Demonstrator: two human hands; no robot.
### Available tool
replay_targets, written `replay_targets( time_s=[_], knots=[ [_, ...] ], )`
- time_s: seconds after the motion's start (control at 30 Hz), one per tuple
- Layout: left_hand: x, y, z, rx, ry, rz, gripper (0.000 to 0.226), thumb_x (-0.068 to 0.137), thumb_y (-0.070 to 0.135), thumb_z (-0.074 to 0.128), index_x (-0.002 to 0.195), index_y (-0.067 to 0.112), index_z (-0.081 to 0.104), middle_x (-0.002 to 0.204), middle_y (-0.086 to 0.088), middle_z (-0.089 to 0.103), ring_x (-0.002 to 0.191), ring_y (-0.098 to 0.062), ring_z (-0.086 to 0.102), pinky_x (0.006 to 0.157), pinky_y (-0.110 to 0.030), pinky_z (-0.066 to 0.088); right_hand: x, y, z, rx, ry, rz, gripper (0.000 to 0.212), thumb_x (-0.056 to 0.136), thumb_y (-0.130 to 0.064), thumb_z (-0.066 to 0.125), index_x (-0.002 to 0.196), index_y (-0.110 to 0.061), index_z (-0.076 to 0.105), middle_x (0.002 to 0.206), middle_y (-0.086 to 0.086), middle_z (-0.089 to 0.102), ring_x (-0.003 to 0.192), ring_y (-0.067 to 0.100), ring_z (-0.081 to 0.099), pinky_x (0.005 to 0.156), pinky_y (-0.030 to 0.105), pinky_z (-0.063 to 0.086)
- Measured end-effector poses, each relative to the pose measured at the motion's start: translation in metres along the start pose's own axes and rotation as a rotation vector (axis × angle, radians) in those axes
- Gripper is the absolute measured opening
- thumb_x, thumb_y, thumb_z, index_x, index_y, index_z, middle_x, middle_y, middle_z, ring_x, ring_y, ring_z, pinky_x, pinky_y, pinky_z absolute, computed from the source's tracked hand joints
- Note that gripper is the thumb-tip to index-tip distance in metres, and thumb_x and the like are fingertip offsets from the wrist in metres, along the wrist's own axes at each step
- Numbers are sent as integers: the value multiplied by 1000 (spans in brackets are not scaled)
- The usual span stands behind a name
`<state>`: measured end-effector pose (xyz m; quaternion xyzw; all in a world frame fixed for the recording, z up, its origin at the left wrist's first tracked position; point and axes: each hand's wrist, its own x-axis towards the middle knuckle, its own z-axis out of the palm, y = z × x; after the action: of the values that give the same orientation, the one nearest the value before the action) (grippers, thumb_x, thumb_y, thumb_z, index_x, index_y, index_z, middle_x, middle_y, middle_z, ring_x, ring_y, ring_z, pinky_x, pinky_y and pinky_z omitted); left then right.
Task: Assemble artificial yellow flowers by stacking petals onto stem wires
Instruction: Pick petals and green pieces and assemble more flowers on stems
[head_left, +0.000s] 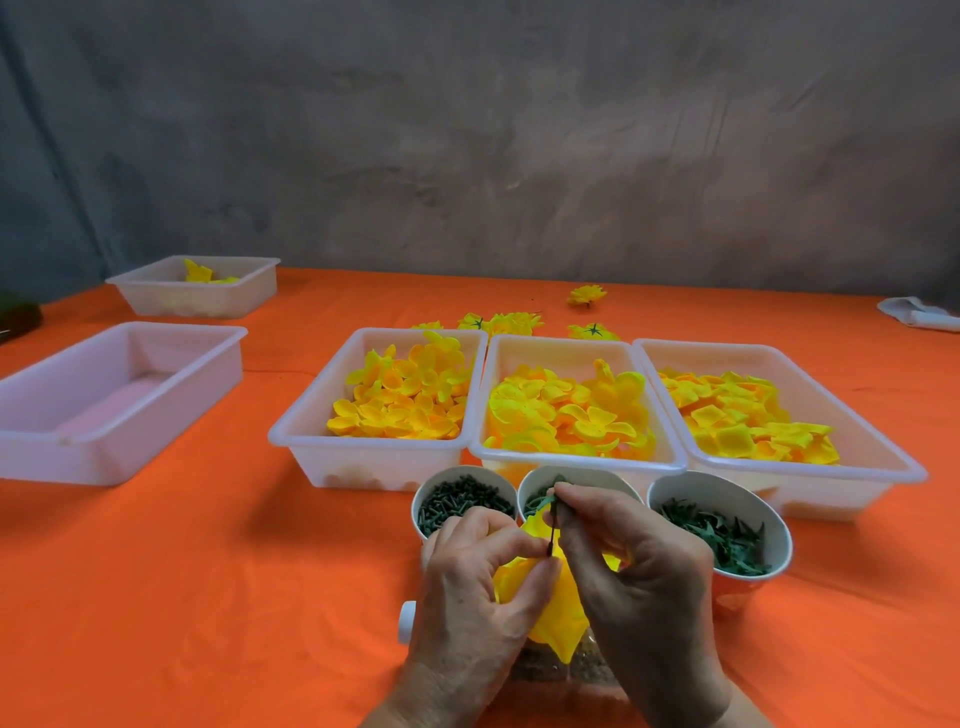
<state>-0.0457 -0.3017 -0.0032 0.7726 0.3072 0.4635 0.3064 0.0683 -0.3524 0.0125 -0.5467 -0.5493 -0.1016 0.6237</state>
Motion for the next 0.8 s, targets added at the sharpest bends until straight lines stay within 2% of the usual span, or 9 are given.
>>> replay_targets(
  time_s=[0.13,0.27,0.43,0.57,0.7,0.8],
  knots=[
    [1,-2,2,38,22,52,27,72,52,57,91,34,64,78,15,57,82,-13,57,77,-46,45,2,1,3,0,25,53,12,76,-8,68,86,-7,74,75,-4,72,66,2,68,60,24,57],
    [3,-8,5,58,74,115,23,70,49,60,88,35,64,74,16,57,75,-7,56,70,-46,49,7,1,4,10,54,122,11,75,-10,68,84,-11,74,70,-5,71,62,5,68,57,30,57],
    [4,-8,6,52,80,112,24,68,51,60,86,37,66,86,13,59,75,-2,55,72,-45,48,11,5,-2,44,49,160,12,76,-11,67,83,-16,74,66,-10,70,61,1,67,55,28,56],
    [3,-9,6,61,68,96,25,65,55,59,83,39,67,88,16,59,78,-1,54,75,-40,46,14,5,-6,69,67,190,18,76,-13,67,81,-29,71,66,-11,70,62,4,69,55,29,57],
    [4,-9,5,82,70,97,26,65,55,59,81,38,69,86,14,59,78,-1,53,73,-38,46,15,6,-10,68,65,215,18,77,-13,68,76,-31,69,65,-8,69,59,6,68,52,30,55],
    [5,-7,4,75,60,85,28,65,56,58,86,39,67,73,17,60,79,-2,54,74,-40,46,14,5,-9,84,34,292,22,79,-4,72,73,-25,69,61,-4,68,56,11,67,50,29,54]
  ],
)
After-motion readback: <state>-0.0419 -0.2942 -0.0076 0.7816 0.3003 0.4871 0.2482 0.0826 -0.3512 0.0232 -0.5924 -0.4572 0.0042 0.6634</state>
